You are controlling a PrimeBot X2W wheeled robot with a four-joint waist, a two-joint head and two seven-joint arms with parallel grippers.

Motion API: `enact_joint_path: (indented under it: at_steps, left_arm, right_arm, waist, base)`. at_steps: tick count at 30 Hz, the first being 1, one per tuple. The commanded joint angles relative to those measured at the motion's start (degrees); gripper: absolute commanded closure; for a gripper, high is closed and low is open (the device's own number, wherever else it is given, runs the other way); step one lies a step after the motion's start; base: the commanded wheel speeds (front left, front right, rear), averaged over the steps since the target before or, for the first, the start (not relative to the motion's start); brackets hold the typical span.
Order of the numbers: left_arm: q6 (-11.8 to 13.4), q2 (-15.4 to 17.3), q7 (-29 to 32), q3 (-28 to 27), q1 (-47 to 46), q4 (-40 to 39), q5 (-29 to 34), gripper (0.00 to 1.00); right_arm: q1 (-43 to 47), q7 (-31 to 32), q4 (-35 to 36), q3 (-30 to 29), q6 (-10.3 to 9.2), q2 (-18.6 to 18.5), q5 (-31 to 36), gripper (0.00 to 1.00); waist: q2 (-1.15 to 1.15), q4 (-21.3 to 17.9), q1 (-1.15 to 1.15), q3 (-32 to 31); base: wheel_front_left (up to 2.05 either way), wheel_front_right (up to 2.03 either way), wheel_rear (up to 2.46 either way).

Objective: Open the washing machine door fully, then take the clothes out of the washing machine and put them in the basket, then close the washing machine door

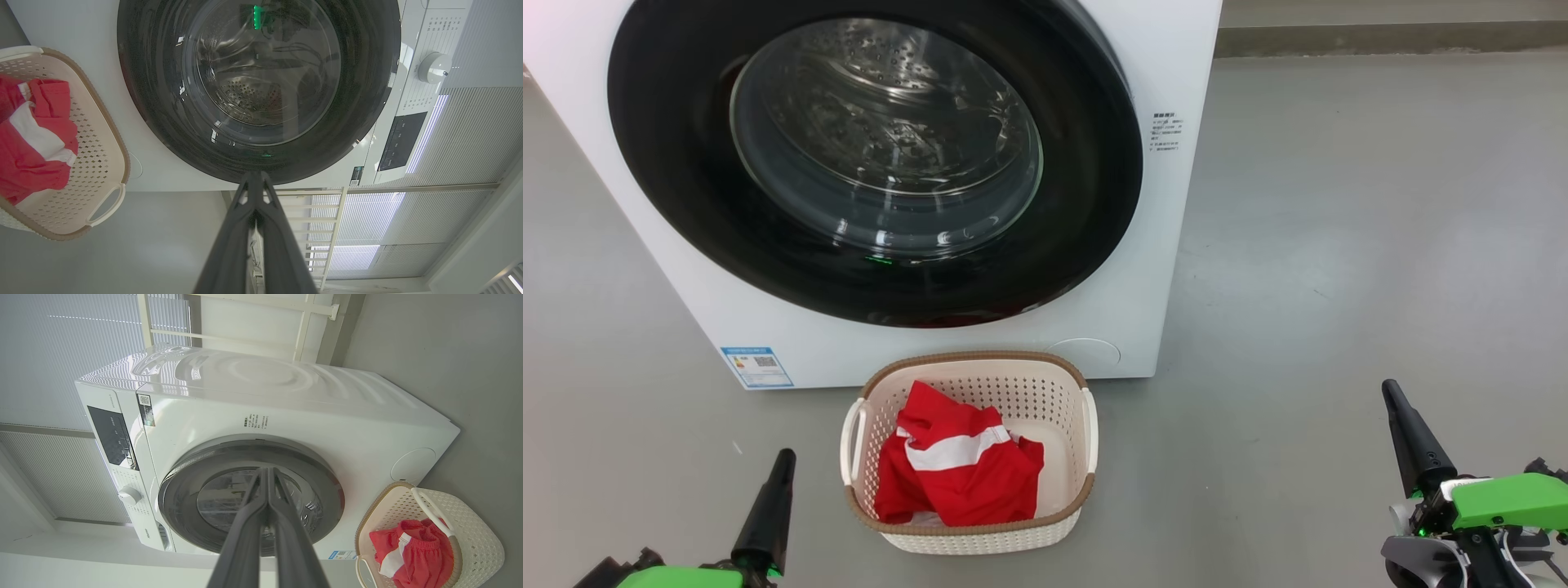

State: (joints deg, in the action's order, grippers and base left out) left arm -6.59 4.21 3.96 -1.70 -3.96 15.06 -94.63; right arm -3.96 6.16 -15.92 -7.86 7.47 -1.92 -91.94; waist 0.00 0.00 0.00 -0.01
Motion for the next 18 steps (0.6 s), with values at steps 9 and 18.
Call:
enact_joint_path:
  at_steps: [9, 18]
  left_arm:
    - [-0.58, 0.68, 0.36, -2.15, -2.42, -1.16, 0.17, 1.00]
    - [-0.58, 0.62, 0.42, -2.23, -2.43, -1.16, 0.24, 1.00]
  right_arm:
    - [-2.79, 0.40, 1.45, 1.22, 0.02, -0.96, -0.13, 1.00]
    - [-2.79, 0.40, 1.45, 1.22, 0.02, -0.96, -0.13, 1.00]
  waist:
    - [0.00, 0.00, 0.00, 0.00]
    - [0.00, 0.00, 0.00, 0.00]
  base:
    - [0.00, 0.00, 0.00]
    - [0.00, 0.00, 0.00]
